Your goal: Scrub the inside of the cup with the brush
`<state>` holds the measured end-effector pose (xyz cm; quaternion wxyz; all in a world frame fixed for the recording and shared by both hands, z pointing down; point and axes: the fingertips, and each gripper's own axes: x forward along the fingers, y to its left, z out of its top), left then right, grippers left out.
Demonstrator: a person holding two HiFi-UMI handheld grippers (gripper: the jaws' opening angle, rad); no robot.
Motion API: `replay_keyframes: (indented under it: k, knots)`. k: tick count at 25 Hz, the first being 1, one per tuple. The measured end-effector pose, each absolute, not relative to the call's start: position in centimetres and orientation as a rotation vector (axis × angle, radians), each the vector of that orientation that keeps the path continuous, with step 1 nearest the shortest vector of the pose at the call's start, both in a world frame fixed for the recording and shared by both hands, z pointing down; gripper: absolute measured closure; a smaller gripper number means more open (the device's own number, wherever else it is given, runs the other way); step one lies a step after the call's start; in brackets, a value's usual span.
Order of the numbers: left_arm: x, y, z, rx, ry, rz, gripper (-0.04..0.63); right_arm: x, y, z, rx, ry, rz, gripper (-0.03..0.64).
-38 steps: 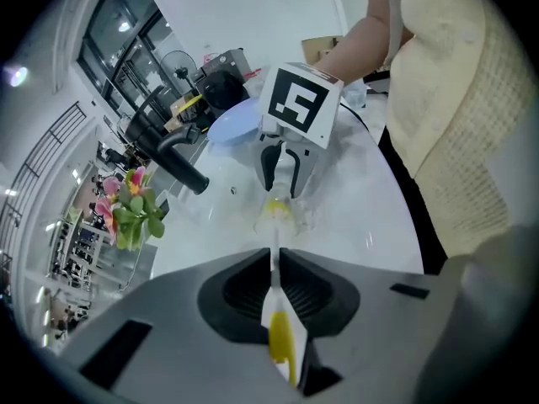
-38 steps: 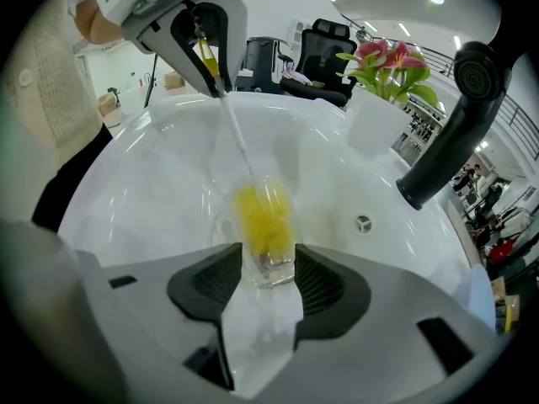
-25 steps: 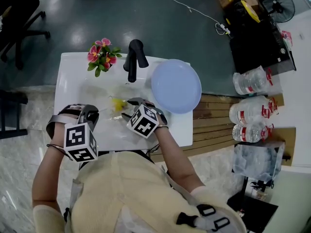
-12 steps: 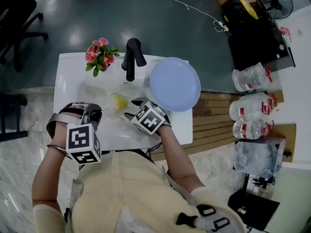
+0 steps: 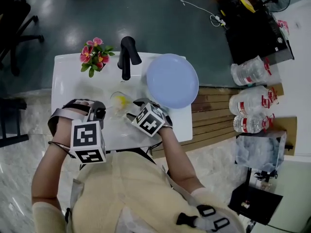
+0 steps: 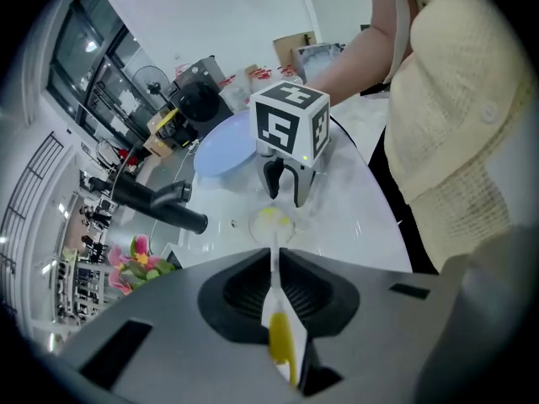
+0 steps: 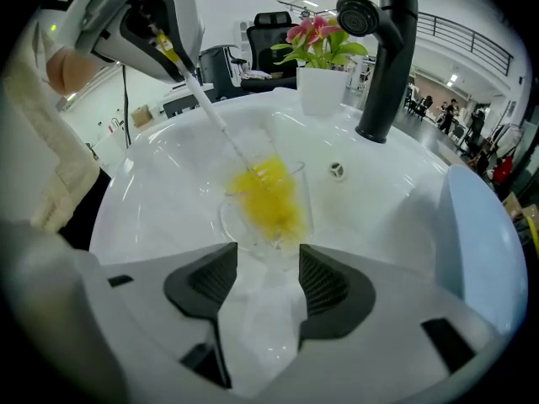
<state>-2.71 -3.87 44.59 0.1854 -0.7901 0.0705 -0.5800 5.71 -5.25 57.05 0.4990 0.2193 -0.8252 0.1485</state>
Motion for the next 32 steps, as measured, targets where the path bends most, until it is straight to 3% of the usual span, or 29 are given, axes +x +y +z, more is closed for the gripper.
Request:
replay_keyframes:
  k: [16,32]
  knots:
    - [-0.4,-3.9,44.6,-2.104,0.076,-1.644,0.554,7.9,-4.3,55.5,0.686,-2.0,0.384,0.38]
    - [-1.6,-3.6,44.4,-2.093,0.1,-1.619,0.554,4.9,-5.7,51.5,0.793,-2.175,0.465,0.38]
